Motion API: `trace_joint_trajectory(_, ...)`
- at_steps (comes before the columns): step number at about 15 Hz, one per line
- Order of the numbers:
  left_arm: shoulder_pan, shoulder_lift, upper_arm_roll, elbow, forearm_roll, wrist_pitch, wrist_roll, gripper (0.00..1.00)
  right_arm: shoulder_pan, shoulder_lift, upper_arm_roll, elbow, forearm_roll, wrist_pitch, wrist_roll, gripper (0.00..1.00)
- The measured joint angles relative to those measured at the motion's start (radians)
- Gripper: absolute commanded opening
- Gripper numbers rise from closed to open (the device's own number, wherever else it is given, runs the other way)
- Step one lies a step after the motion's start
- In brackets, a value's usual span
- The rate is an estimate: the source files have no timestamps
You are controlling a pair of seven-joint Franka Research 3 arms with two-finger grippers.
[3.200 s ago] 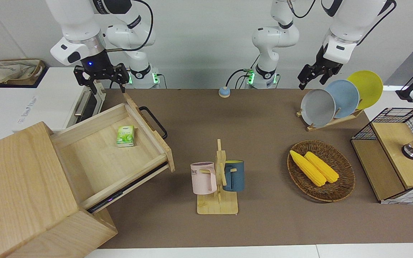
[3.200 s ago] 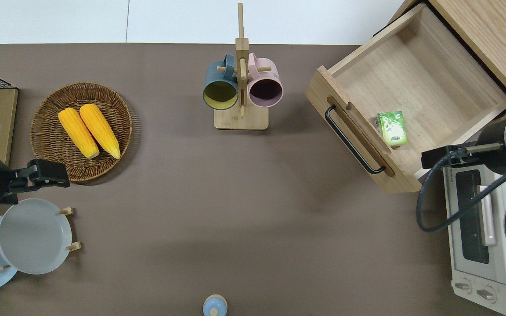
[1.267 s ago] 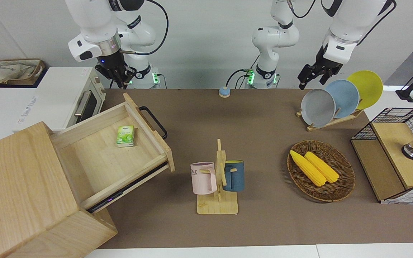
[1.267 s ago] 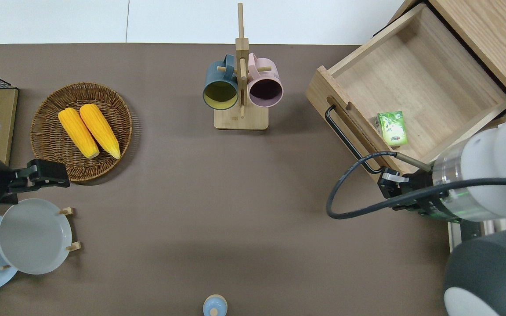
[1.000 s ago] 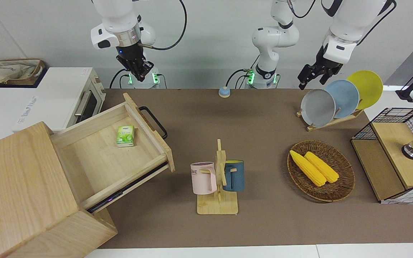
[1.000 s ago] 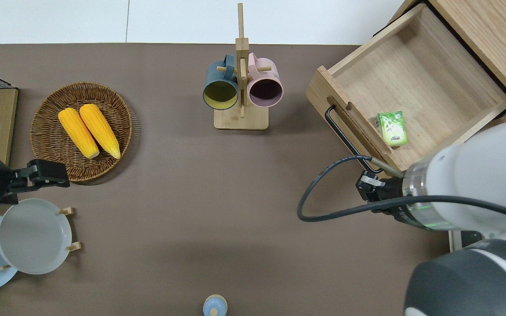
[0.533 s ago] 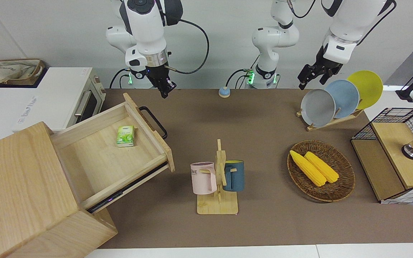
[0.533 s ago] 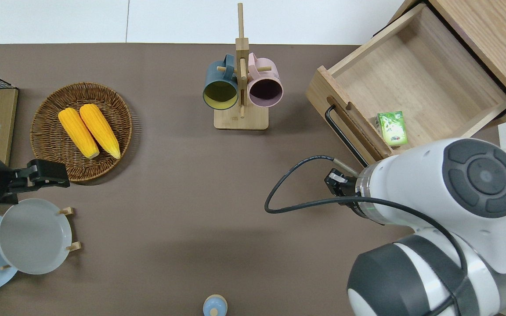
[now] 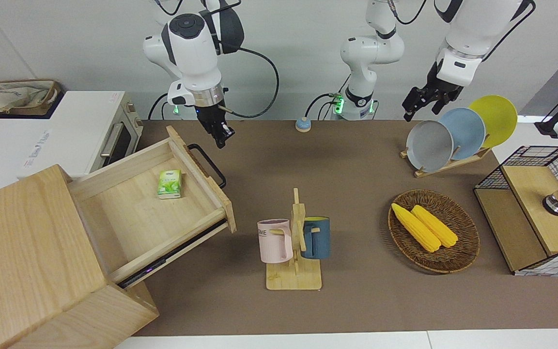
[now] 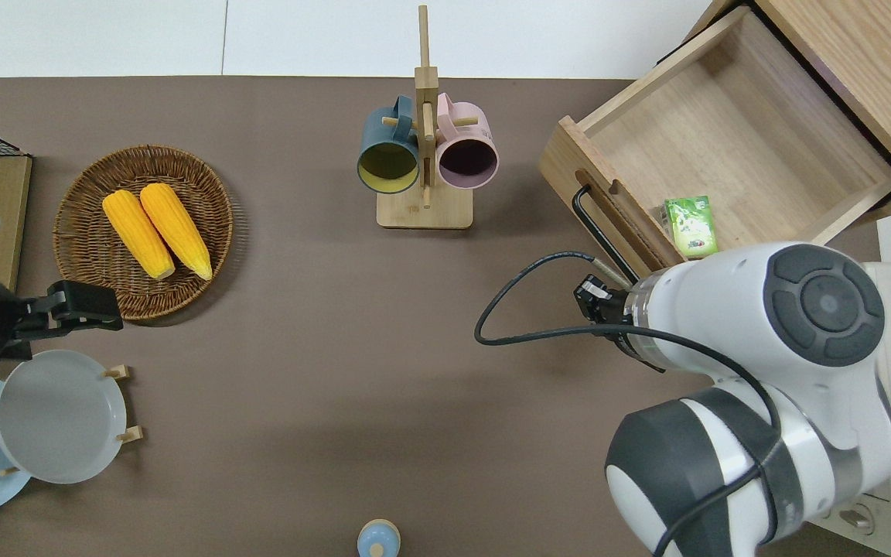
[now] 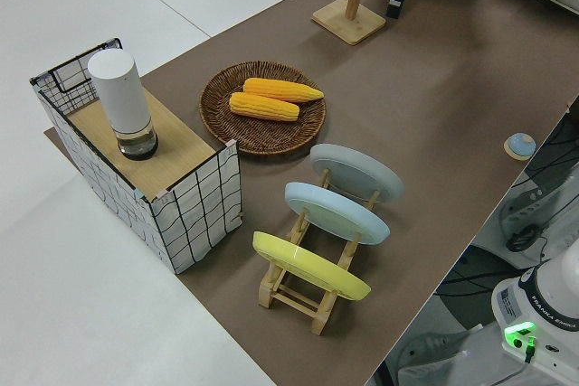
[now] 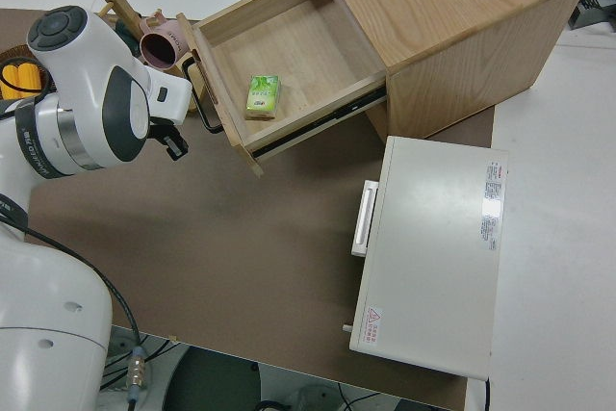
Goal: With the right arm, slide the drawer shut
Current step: 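Push the drawer front with the right gripper away from the robot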
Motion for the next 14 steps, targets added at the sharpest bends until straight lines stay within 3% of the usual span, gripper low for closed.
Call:
trace_joint_trajectory(8,0.0,0.0,0.0,0.0,0.0,0.0,0.0,0.99,-0.001,0.102,-0.005,-0.006,-0.068,0.108,0.006,0.002)
trace_joint_trajectory(14,0.0,0.0,0.0,0.0,0.0,0.0,0.0,0.99,-0.009,0.119,-0.008,0.017,-0.093,0.124,0.007,0.0)
